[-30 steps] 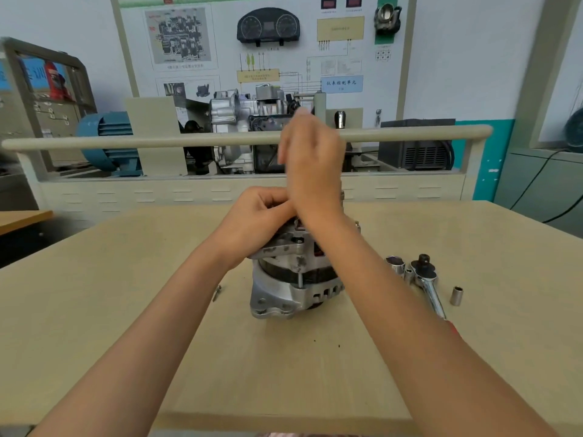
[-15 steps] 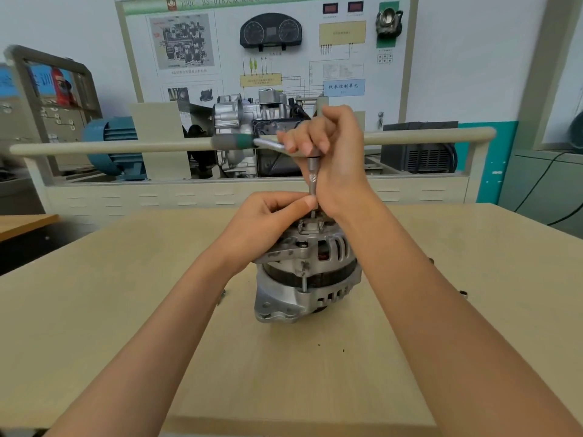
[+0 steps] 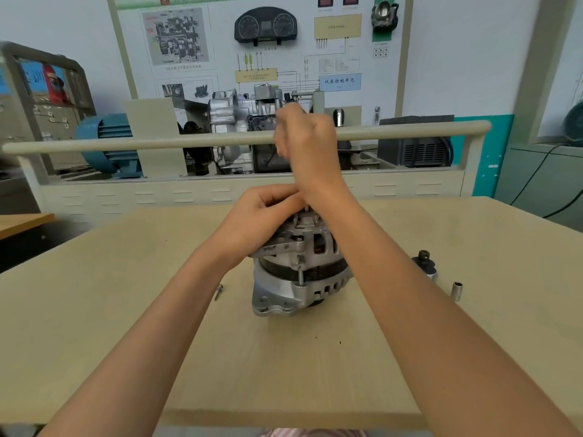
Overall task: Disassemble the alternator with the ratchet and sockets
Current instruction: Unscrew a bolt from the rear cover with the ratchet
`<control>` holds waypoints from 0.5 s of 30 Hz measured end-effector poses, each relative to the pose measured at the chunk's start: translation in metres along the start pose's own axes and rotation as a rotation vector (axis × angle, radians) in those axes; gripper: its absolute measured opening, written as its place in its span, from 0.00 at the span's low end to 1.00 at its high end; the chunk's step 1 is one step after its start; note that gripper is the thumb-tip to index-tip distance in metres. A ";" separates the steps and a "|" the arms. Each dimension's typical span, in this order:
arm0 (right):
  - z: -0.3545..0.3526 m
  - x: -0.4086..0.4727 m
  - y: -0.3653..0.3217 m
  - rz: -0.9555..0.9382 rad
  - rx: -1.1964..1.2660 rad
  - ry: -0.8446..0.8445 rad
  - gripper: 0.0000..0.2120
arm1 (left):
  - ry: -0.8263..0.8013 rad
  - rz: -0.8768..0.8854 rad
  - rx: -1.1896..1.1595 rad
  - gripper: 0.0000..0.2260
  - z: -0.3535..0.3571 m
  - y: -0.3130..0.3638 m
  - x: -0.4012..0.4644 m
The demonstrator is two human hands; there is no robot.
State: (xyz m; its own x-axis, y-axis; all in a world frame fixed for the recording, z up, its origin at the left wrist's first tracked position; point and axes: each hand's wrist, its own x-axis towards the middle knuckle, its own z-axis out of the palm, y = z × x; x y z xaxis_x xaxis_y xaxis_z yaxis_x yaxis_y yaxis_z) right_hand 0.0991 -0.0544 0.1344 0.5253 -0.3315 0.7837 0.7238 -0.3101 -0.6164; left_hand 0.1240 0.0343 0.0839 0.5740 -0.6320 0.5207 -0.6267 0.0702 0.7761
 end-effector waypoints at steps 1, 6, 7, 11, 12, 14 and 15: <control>-0.005 0.004 0.000 0.101 0.200 -0.036 0.25 | -0.001 -0.001 -0.013 0.11 0.000 -0.001 0.001; -0.016 0.005 0.001 0.216 0.618 -0.051 0.30 | 0.028 -0.006 -0.036 0.07 0.001 -0.002 0.001; -0.011 0.000 0.001 0.117 0.392 0.013 0.27 | 0.032 0.002 -0.029 0.09 0.001 -0.001 0.001; 0.003 -0.023 0.013 -0.334 -0.928 0.282 0.11 | 0.122 -0.011 0.091 0.19 -0.003 -0.006 0.004; 0.004 -0.024 0.013 -0.320 -1.100 0.309 0.12 | 0.132 -0.021 0.110 0.19 -0.003 -0.007 0.004; 0.005 -0.023 0.012 -0.302 -1.069 0.301 0.12 | 0.126 -0.019 0.120 0.22 -0.002 -0.007 0.004; 0.004 -0.020 0.010 -0.302 -0.913 0.286 0.12 | 0.108 -0.006 0.110 0.24 -0.001 -0.006 0.004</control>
State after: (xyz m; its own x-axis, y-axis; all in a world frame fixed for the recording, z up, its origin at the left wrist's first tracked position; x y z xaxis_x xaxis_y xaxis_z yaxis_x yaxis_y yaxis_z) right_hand 0.0974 -0.0468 0.1131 0.1624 -0.2906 0.9430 0.1260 -0.9417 -0.3119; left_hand 0.1304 0.0326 0.0816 0.6275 -0.5450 0.5561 -0.6736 -0.0217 0.7388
